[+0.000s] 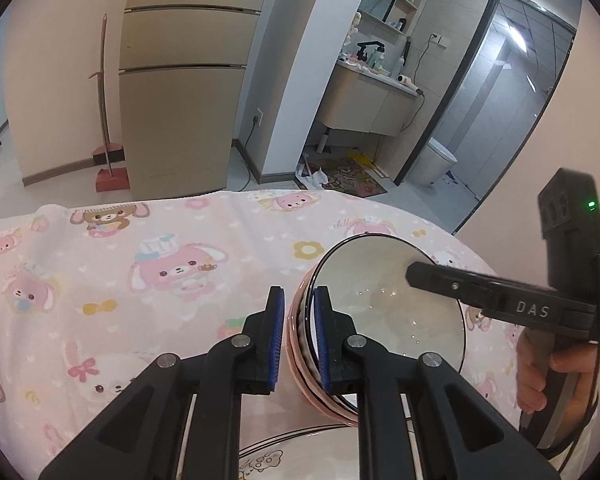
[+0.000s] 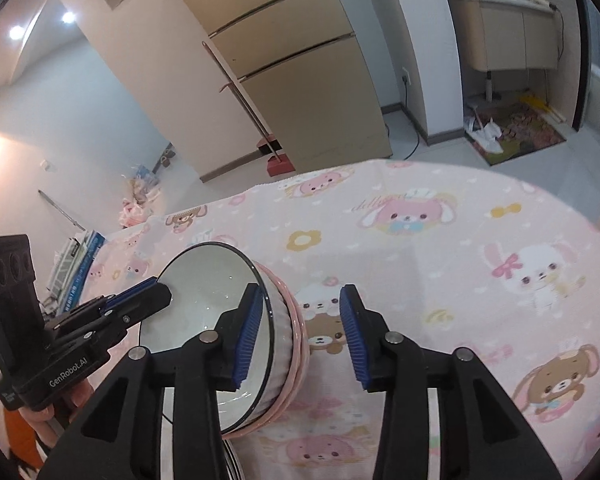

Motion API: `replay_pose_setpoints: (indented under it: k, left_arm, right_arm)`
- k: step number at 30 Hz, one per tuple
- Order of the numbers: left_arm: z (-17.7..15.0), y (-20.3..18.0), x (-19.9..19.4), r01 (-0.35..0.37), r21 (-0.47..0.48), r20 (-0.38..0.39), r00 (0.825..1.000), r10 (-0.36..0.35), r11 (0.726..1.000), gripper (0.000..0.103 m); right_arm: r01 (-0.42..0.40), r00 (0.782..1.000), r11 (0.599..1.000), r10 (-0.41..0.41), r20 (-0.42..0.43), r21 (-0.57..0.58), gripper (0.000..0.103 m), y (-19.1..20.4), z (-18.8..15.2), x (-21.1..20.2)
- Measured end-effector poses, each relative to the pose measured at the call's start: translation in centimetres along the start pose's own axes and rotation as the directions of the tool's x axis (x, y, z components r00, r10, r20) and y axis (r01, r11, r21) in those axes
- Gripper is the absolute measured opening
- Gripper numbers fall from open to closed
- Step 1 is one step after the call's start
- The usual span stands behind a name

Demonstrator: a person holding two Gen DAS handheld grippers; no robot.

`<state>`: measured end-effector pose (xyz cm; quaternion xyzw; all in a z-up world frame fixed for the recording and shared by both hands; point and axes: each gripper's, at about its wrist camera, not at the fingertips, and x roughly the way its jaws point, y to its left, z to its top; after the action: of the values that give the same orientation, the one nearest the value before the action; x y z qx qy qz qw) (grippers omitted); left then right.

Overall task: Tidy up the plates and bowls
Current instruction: 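Lower the white bowl into the pink bowls and grip all three rims, then lift the nested bowl stack with both grippers and carry it over the plates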

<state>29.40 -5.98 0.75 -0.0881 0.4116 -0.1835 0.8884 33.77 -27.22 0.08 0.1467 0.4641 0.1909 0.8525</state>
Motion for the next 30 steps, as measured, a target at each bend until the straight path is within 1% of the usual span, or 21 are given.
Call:
replay_pose_setpoints:
  k: [2, 4, 6, 7, 8, 9, 10, 12, 14, 17, 19, 20, 21, 22, 23, 25, 28, 30]
  left_arm:
    - [0.0, 0.2, 0.0, -0.005, -0.002, 0.001, 1.000, 0.005, 1.000, 0.024]
    - [0.0, 0.0, -0.1, -0.020, 0.009, -0.005, 1.000, 0.020, 1.000, 0.026]
    - [-0.1, -0.2, 0.0, -0.044, 0.028, -0.027, 0.999, 0.045, 0.999, 0.028]
    - [-0.1, -0.3, 0.0, -0.047, 0.032, -0.038, 0.998, 0.049, 0.998, 0.037]
    - [-0.1, -0.2, 0.2, -0.042, 0.027, -0.050, 0.998, 0.043, 0.999, 0.055]
    - [-0.2, 0.0, 0.3, -0.027, 0.011, -0.054, 0.998, 0.028, 1.000, 0.062]
    - [-0.2, 0.3, 0.3, 0.000, -0.017, -0.050, 0.999, -0.001, 1.000, 0.067]
    - [-0.4, 0.8, 0.8, 0.044, -0.062, -0.074, 0.996, -0.049, 0.997, 0.067]
    - [-0.5, 1.3, 1.1, 0.067, -0.095, -0.092, 0.993, -0.076, 0.993, 0.068]
    - [-0.8, 2.2, 2.2, 0.086, -0.162, -0.126, 0.986, -0.107, 0.983, 0.068]
    - [-1.1, 2.8, 3.0, 0.121, -0.208, -0.160, 0.975, -0.156, 0.970, 0.068]
    - [-1.1, 3.0, 3.4, 0.132, -0.224, -0.175, 0.969, -0.173, 0.966, 0.067]
    - [-1.3, 3.1, 3.7, 0.143, -0.238, -0.184, 0.965, -0.189, 0.961, 0.063]
    - [-1.3, 3.2, 3.9, 0.150, -0.244, -0.188, 0.962, -0.199, 0.958, 0.051]
    - [-1.4, 3.2, 4.2, 0.158, -0.251, -0.194, 0.958, -0.210, 0.955, 0.049]
    - [-1.5, 3.2, 4.6, 0.177, -0.265, -0.199, 0.952, -0.233, 0.948, 0.049]
    - [-1.8, 3.0, 5.1, 0.193, -0.274, -0.209, 0.944, -0.255, 0.942, 0.046]
    - [-1.8, 2.8, 5.2, 0.188, -0.270, -0.212, 0.945, -0.248, 0.945, 0.046]
  right_arm:
    - [0.003, 1.000, 1.000, -0.003, -0.015, 0.008, 0.043, -0.2, -0.1, 0.4]
    - [0.026, 0.999, 1.000, -0.026, -0.034, -0.005, 0.043, 0.0, -0.3, 0.7]
    - [0.017, 0.999, 1.000, -0.018, -0.046, -0.014, 0.043, 0.3, -0.4, 0.7]
    - [-0.009, 0.998, 1.000, 0.008, -0.062, -0.011, 0.043, 0.3, -0.4, 0.8]
    - [-0.041, 0.996, 0.999, 0.041, -0.080, -0.001, 0.044, 0.3, -0.5, 0.9]
    - [-0.069, 0.993, 0.997, 0.070, -0.097, 0.015, 0.045, 0.3, -0.5, 1.1]
    - [-0.084, 0.990, 0.996, 0.087, -0.109, 0.031, 0.049, 0.3, -0.6, 1.3]
    - [-0.078, 0.989, 0.996, 0.082, -0.127, 0.040, 0.051, 0.3, -0.7, 1.6]
    - [-0.068, 0.987, 0.997, 0.073, -0.141, 0.042, 0.051, 0.3, -0.9, 1.9]
    - [-0.090, 0.980, 0.993, 0.103, -0.168, 0.081, 0.053, -0.3, -1.1, 2.4]
    - [-0.112, 0.975, 0.987, 0.131, -0.180, 0.113, 0.053, -0.8, -1.2, 2.6]
    - [-0.121, 0.972, 0.985, 0.143, -0.186, 0.126, 0.053, -1.0, -1.2, 2.7]
    - [-0.128, 0.970, 0.983, 0.152, -0.191, 0.135, 0.053, -1.2, -1.3, 2.8]
    - [-0.132, 0.968, 0.982, 0.158, -0.197, 0.139, 0.053, -1.2, -1.4, 3.0]
    - [-0.129, 0.966, 0.982, 0.156, -0.204, 0.141, 0.053, -1.2, -1.5, 3.1]
    - [-0.126, 0.964, 0.980, 0.158, -0.215, 0.152, 0.053, -1.3, -1.6, 3.6]
    - [-0.159, 0.953, 0.970, 0.200, -0.229, 0.185, 0.051, -1.5, -1.9, 4.3]
    - [-0.164, 0.949, 0.965, 0.211, -0.233, 0.202, 0.050, -1.7, -2.0, 4.8]
